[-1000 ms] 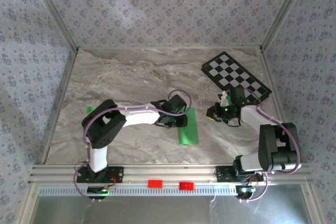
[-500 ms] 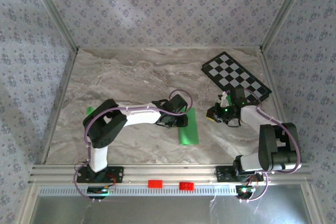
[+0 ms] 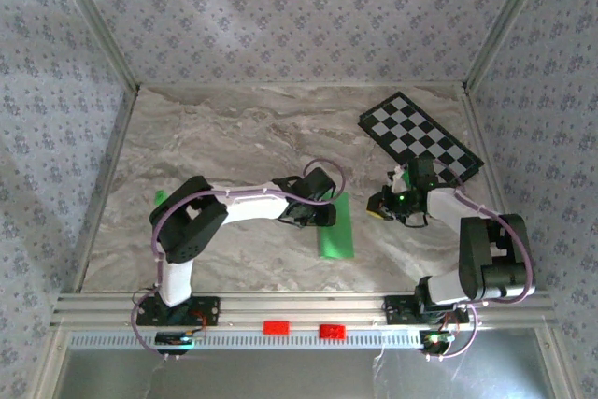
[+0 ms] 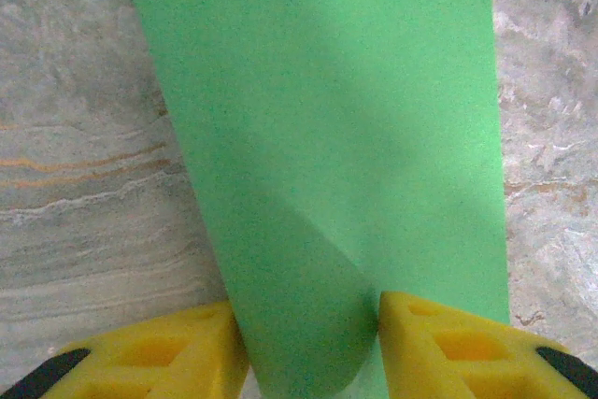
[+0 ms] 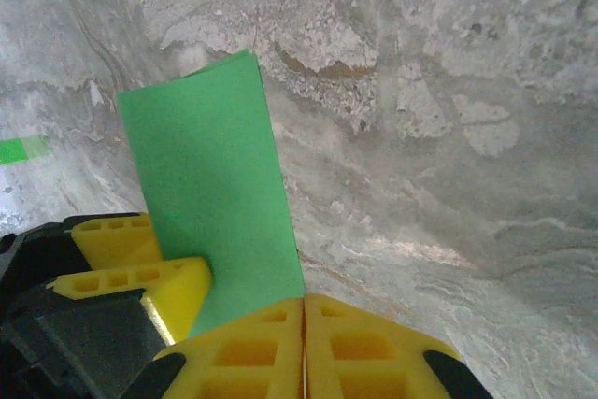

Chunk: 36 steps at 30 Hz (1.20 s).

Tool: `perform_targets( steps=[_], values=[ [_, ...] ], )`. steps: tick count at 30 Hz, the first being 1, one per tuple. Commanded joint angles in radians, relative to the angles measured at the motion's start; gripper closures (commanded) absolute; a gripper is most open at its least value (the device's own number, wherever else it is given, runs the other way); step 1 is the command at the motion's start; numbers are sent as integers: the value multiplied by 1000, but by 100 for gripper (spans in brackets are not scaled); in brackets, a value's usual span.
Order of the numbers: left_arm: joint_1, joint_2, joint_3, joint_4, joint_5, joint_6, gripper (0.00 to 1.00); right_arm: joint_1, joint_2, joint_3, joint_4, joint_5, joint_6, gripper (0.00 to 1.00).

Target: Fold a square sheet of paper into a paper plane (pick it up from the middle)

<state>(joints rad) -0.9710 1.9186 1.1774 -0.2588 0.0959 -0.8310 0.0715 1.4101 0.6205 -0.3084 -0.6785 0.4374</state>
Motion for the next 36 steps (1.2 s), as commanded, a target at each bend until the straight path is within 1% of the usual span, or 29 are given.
perform_targets(
  steps=[1,3,9,31,36],
  values=[
    [5,95,-23,-41,-65,24,58,-1,8,-8,-7,-23,1,92],
    [5,100,-23,-42,-65,18,59,-1,8,-9,-8,-23,1,92],
    [5,91,-48,-5,-75,-16,67,-1,12,-12,-3,-24,4,91],
    [5,119,-13,-39,-73,56,60,11,14,-20,-4,-41,0,90],
    [5,123,-17,-47,-84,54,59,24,18,-16,-3,-51,1,90]
  ],
)
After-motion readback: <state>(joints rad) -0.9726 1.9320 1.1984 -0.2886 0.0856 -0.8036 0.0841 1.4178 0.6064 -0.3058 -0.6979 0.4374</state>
